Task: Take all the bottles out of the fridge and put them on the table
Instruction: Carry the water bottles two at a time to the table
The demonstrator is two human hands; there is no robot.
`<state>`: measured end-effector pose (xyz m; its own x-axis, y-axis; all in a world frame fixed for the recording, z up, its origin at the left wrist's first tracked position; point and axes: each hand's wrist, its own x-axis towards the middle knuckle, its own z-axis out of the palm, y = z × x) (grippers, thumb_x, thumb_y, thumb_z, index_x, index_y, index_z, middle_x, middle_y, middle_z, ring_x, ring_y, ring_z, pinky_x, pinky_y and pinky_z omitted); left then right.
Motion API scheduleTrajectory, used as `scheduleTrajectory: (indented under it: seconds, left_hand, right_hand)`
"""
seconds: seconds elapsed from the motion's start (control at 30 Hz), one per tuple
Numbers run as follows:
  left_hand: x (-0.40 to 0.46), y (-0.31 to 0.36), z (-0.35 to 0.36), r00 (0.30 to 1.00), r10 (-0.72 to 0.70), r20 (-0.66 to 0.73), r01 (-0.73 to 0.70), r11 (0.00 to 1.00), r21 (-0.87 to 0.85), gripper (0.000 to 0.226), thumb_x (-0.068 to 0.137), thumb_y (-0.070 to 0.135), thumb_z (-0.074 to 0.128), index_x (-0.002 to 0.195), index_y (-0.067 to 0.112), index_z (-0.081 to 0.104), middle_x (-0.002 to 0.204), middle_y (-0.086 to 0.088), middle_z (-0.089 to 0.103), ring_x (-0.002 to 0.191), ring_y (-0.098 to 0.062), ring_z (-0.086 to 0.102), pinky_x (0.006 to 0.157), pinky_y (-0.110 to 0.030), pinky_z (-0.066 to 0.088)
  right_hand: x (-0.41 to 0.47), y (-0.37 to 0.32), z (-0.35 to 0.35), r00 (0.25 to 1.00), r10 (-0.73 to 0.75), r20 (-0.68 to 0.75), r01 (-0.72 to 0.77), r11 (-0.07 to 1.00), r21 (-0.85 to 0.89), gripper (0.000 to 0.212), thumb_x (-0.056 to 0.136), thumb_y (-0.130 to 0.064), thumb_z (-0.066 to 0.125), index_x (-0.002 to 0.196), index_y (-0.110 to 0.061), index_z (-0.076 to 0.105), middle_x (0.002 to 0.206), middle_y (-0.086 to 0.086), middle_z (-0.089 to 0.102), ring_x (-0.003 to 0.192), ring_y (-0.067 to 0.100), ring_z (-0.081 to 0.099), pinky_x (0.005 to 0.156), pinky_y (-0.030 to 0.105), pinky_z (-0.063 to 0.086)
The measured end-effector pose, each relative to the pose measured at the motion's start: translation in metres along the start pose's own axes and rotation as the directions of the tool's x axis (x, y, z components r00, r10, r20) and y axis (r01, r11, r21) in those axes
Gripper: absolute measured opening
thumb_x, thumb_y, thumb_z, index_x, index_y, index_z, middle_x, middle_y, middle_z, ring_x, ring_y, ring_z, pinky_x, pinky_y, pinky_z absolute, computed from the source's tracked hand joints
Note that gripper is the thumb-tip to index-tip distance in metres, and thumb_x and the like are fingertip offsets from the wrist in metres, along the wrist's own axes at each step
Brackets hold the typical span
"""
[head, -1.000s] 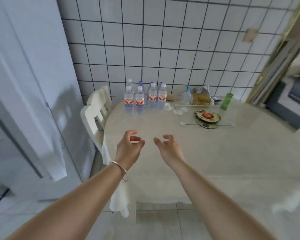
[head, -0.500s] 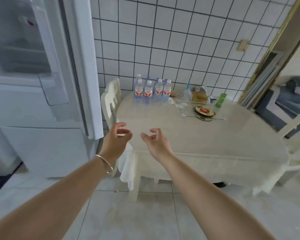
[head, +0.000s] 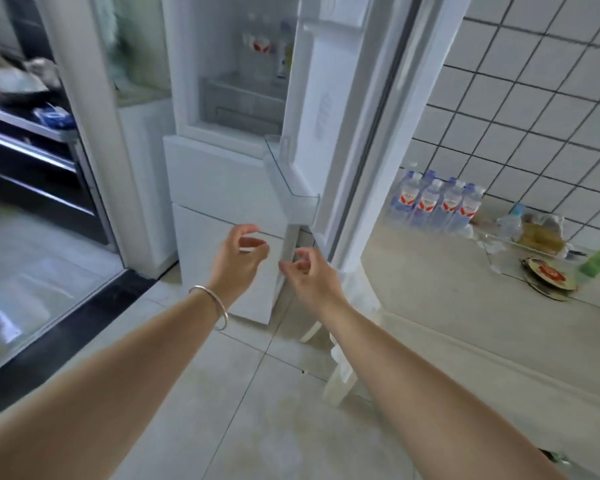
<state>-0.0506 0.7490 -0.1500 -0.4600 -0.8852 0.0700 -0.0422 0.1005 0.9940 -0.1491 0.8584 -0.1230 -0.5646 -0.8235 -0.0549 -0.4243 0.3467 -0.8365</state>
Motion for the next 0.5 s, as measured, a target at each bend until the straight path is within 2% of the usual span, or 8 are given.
scheduleTrajectory:
  seconds: [0.2,0.37,0.5]
  left_hand:
    - [0.072,0.012,-0.095,0.994,0.103,-0.019,-0.102,0.993,0.055,0.034,0.086,0.013,0.063,0.117,0.019,0.051,0.096,0.002,0.063,0.096,-0.027,0.063,0.084,-0.044,0.050]
    - [0.148,0.018,-0.152,0.993,0.116,-0.037,-0.113,0.989,0.091,0.031,0.086,0.019,0.062,0.115,0.025,0.051,0.098,0.004,0.065,0.096,-0.022,0.065,0.082,-0.039,0.051]
    - [0.213,0.014,-0.169,0.992,0.123,-0.008,-0.122,0.989,0.085,0.030,0.086,0.019,0.062,0.114,0.027,0.051,0.095,0.008,0.064,0.096,-0.022,0.065,0.083,-0.042,0.052]
  right_hand:
    - [0.069,-0.078,0.076,0.997,-0.051,-0.055,0.053,0.998,0.043,0.049,0.088,-0.046,0.053,0.130,-0.021,0.044,0.110,-0.007,0.053,0.100,0.012,0.052,0.083,0.026,0.037]
    - [0.132,-0.123,0.121,0.996,-0.046,-0.074,0.053,0.995,0.090,0.048,0.089,-0.042,0.052,0.131,-0.020,0.043,0.106,-0.007,0.052,0.100,0.012,0.051,0.083,0.027,0.038]
    - [0.192,-0.143,0.138,0.995,-0.051,-0.089,0.058,0.995,0.077,0.049,0.089,-0.044,0.052,0.132,-0.022,0.042,0.108,-0.008,0.051,0.102,0.013,0.051,0.086,0.029,0.041]
